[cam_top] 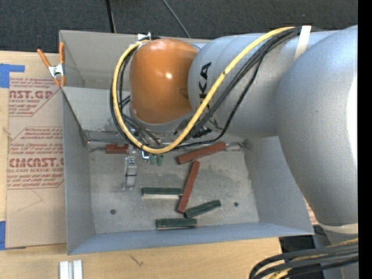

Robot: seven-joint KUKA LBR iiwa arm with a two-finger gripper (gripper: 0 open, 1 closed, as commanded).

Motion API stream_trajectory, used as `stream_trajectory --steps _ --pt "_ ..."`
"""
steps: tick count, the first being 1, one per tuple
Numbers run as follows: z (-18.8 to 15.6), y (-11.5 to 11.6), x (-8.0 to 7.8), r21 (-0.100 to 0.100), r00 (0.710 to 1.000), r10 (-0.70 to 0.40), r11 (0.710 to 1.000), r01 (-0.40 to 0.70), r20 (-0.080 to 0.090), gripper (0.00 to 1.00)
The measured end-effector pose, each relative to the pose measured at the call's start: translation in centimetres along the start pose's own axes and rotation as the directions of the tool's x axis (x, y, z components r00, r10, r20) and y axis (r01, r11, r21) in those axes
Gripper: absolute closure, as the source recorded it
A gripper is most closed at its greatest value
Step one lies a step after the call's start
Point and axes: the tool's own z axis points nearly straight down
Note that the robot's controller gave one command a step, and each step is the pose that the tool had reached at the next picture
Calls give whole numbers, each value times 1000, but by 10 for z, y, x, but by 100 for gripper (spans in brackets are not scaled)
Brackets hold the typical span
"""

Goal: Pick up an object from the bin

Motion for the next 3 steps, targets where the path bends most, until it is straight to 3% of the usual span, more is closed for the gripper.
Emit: stream_trajectory --steps 1,2,3 --pt "-5 -1 -2 -2 1000 2 1000 -2 7 0" --pt "43 -31 -6 -5 999 40 999 -40 14 0" --pt "58 -39 -5 -2 999 52 999 -52 12 0"
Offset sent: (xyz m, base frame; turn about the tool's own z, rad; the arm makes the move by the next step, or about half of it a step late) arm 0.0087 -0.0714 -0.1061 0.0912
